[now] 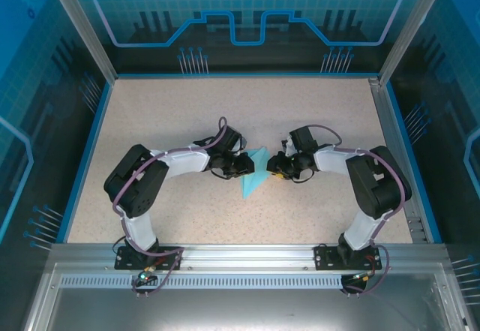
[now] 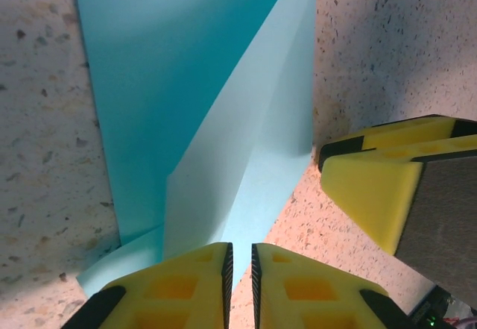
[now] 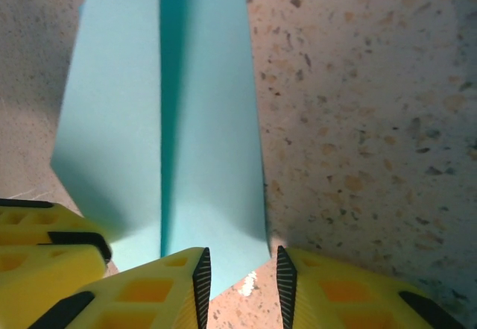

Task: Fold a paper plane with a square sheet of paper (pick it up from the middle)
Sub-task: Turn over the paper at the center of the table.

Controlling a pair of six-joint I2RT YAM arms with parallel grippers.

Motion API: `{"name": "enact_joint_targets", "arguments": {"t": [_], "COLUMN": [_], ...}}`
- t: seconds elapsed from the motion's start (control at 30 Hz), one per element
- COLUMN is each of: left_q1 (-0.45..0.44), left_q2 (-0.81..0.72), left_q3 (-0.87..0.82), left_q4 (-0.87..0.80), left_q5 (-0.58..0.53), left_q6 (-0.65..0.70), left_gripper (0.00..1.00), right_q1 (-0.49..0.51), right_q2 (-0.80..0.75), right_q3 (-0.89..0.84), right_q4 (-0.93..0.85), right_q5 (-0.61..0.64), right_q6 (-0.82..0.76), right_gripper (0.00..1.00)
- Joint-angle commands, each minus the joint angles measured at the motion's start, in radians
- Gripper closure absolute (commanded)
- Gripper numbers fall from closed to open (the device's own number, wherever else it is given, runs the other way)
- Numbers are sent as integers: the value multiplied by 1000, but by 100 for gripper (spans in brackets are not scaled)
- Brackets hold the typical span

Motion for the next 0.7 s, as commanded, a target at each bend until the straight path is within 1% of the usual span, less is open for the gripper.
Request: {"name": "enact_joint_targets", "arguments": {"t": [0.0, 0.27, 0.67], "left_q1": [0, -1, 0], "left_q2": [18, 48, 65], "left_q3": [22, 24, 7], "left_q4": [-39, -54, -47], "left_q5": [-23, -16, -6], "left_q6": [26, 34, 24], "left_gripper": [83, 83, 83], "right_q1": [20, 41, 43], "right_q2": [34, 52, 68], "right_q3": [12, 13, 26], "right_q4": [14, 60, 97], "right_q5": [-30, -57, -72], "right_q6": [9, 34, 75], "right_gripper": [68, 71, 71]}}
